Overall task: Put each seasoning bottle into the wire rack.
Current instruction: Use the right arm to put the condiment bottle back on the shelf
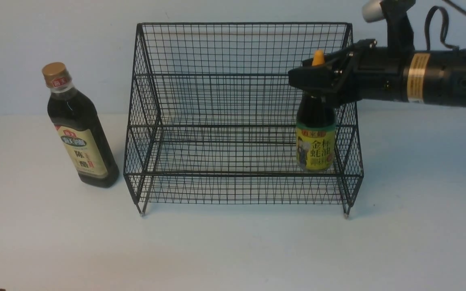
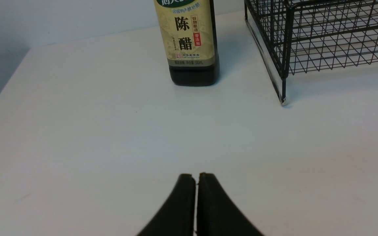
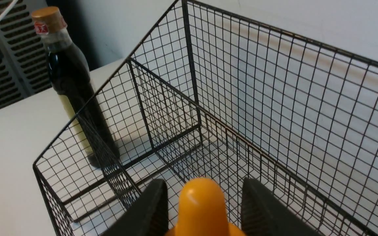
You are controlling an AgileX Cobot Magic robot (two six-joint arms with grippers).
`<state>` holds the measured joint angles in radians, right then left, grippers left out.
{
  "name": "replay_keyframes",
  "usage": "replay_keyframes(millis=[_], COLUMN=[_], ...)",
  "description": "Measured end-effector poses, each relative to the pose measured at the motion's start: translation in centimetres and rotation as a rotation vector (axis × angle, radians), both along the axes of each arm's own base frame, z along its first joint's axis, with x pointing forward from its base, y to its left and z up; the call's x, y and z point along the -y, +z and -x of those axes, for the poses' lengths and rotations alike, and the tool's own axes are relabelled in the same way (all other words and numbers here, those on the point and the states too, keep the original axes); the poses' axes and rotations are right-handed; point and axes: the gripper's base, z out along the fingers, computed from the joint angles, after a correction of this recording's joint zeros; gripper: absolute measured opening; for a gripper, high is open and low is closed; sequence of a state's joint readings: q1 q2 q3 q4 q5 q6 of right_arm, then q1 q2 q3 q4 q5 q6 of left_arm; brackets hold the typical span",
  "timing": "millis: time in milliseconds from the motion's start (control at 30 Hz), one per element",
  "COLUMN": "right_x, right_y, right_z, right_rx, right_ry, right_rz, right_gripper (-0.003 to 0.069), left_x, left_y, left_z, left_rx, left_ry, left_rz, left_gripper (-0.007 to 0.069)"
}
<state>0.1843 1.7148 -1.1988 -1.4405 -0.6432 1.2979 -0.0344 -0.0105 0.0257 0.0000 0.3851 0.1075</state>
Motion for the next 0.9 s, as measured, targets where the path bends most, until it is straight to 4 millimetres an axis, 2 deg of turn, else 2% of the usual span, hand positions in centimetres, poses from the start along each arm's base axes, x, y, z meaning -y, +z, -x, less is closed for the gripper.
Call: replay_keyframes(millis=[167,200,333,633,900], right_x=[-0.4,-0.5,-0.6,-0.5,-0.4], right_y=[-1.5,-2.2,-2.8,-3.6,-3.6], right_z=[-0.3,-0.2,0.3,0.8,0.6], right_rx=[-0.026,-0.032,-0.025,-0.081,-0.129], right_ry=[0.053,0.091,0.166,0.217,0.182], right_rz=[0.009,0.044,0.117,0.211,0.187], right_gripper=[0.0274,0.0274,0.0274,0.0276,0.0278], left_x=[0.0,0.0,0.0,0.0,0.0], left_y=[0.0,0.0,0.0,0.0,0.0], left_z=[0.0,0.0,0.0,0.0,0.0], left_rx=[0.000,0.000,0.000,0.000,0.000], left_ry=[0.000,0.000,0.000,0.000,0.000], left_rz=[0.000,0.000,0.000,0.000,0.000], left_gripper=[-0.0005,-0.0005,-0.0005,-0.0005,-0.0005])
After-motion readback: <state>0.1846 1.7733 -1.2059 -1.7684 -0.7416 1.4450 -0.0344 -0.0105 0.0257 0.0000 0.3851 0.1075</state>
